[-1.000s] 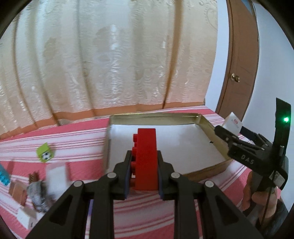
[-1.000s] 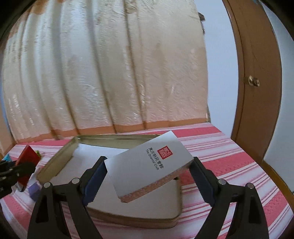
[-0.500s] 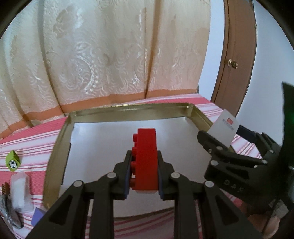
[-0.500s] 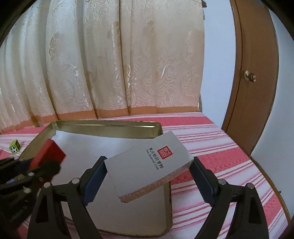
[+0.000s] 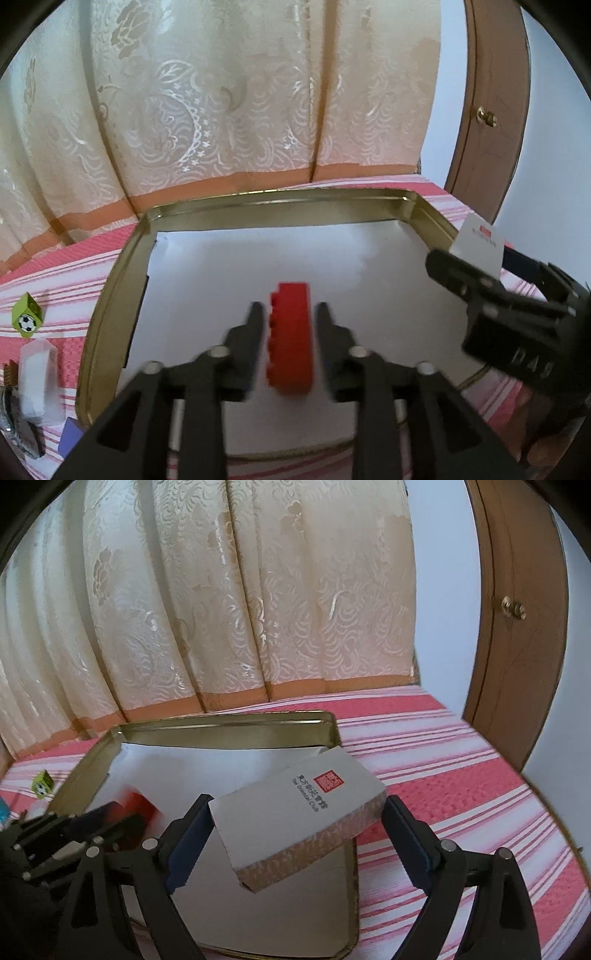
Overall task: Organize rigid objects
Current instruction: 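Carry both held objects into the gold tin tray and open both tools, then withdraw both tools from the tray back toward the remaining objects, then close the left tool on the white block while the right tool grips the purple cube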
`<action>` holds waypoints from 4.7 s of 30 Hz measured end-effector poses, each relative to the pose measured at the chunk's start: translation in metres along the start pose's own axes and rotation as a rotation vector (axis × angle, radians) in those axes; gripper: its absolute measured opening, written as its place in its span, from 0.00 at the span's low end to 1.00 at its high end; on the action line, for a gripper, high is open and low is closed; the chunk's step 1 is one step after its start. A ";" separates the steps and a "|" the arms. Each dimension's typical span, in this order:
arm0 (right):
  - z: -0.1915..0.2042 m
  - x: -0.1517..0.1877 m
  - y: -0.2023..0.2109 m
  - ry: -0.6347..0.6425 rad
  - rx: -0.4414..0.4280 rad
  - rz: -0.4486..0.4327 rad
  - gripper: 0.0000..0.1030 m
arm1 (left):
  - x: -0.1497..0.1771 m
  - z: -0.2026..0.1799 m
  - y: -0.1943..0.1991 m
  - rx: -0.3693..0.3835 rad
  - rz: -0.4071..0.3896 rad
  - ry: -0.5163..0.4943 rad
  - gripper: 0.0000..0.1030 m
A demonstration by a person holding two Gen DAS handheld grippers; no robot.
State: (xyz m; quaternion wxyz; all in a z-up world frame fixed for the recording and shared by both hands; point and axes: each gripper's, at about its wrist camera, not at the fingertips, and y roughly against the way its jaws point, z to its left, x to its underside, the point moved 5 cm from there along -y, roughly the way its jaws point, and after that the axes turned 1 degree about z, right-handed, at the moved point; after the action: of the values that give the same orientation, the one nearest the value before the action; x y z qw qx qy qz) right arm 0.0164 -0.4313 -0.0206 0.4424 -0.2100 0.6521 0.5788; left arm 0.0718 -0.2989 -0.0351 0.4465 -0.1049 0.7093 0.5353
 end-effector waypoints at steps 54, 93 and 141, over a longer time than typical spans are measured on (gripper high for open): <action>0.025 0.023 0.092 -0.156 0.112 -0.318 0.90 | 0.057 0.115 0.103 -0.177 -0.164 0.143 1.00; 0.202 0.062 0.080 0.053 -0.146 -0.112 0.90 | 0.117 0.239 0.137 -0.227 -0.044 0.317 1.00; 0.299 0.092 0.027 0.223 -0.452 0.256 0.54 | 0.161 0.292 0.142 -0.200 0.057 0.553 0.49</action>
State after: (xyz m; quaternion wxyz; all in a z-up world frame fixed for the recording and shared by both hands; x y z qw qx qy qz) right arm 0.0470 -0.1217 -0.0622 0.2331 -0.2816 0.5726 0.7338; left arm 0.0418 0.0603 -0.0684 0.2087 -0.2704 0.7502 0.5662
